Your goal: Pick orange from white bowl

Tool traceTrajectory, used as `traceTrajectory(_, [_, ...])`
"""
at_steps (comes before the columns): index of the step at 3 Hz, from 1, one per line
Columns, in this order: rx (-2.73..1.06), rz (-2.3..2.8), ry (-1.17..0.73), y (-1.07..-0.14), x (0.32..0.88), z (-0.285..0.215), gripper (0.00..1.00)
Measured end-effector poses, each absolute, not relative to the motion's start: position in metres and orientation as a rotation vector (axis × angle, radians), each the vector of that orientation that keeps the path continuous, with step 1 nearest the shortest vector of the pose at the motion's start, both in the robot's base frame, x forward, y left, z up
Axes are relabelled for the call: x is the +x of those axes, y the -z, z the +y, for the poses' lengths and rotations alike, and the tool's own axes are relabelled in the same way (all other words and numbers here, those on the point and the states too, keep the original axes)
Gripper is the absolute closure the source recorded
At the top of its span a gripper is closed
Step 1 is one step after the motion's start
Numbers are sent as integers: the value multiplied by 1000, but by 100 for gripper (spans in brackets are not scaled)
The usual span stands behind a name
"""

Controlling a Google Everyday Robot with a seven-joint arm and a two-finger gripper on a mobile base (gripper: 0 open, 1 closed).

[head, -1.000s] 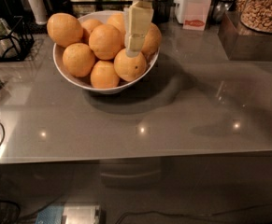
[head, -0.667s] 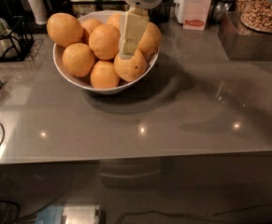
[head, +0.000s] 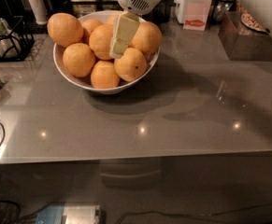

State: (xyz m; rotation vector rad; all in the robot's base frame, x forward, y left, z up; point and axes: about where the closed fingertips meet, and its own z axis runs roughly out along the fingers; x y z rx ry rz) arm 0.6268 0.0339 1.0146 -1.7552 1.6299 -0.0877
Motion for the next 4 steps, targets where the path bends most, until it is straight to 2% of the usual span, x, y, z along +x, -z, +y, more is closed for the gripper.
traceTrajectory(2, [-1693,1744,-115,-961,662,34,0])
traceTrajectory(4, [-1701,1717,-151,-955,652,48,0])
